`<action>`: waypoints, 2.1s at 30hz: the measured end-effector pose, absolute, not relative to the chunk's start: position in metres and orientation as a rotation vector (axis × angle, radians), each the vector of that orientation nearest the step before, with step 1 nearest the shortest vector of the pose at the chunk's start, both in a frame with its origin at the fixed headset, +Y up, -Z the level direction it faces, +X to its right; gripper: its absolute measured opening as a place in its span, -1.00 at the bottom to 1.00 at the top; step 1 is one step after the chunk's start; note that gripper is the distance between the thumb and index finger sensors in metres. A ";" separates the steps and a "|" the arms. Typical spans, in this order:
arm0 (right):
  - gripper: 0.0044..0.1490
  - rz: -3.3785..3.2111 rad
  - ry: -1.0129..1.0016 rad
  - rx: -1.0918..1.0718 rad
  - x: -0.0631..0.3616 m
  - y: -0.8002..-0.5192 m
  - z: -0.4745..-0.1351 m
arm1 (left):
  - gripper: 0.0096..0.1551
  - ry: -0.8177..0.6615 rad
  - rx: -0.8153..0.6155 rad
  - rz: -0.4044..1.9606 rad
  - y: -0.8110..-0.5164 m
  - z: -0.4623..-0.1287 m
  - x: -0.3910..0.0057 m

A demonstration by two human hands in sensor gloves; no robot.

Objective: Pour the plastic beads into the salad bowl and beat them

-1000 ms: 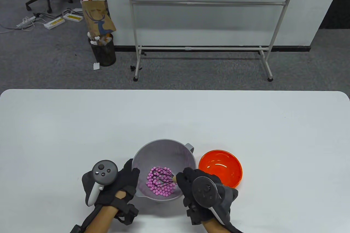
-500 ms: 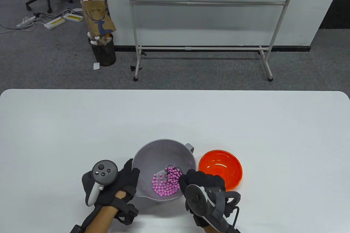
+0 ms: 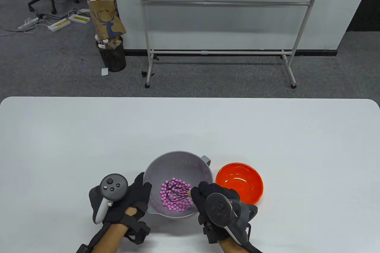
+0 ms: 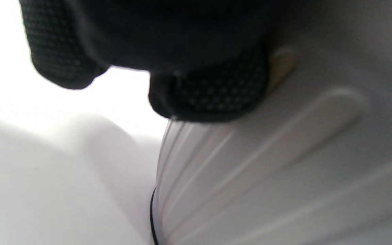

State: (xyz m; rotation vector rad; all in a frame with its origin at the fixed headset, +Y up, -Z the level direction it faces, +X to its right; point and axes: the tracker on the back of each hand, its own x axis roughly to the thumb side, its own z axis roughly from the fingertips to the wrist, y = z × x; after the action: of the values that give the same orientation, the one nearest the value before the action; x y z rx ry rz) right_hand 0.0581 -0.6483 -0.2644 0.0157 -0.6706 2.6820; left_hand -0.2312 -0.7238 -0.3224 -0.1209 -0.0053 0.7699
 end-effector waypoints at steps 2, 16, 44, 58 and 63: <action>-0.45 2.729 -0.728 0.012 0.058 -0.646 -0.263 | -0.27 -0.005 -0.121 0.771 -0.724 -0.322 -0.231; -0.46 2.777 -0.612 0.077 0.051 -0.626 -0.245 | -0.27 -0.006 -0.121 0.771 -0.724 -0.322 -0.231; -0.46 2.848 -0.728 0.091 0.048 -0.625 -0.238 | -0.27 -0.003 -0.122 0.769 -0.724 -0.323 -0.231; -0.45 2.735 -0.731 0.047 0.051 -0.647 -0.257 | -0.27 -0.005 -0.121 0.767 -0.724 -0.322 -0.231; -0.45 2.784 -0.781 0.026 0.054 -0.642 -0.253 | -0.27 -0.006 -0.121 0.766 -0.724 -0.322 -0.231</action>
State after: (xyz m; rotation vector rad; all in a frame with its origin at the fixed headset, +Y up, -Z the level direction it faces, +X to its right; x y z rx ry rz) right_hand 0.0537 -0.6425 -0.2534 0.0265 -0.7813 2.7843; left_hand -0.2313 -0.7237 -0.3225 -0.1211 -0.0060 0.7660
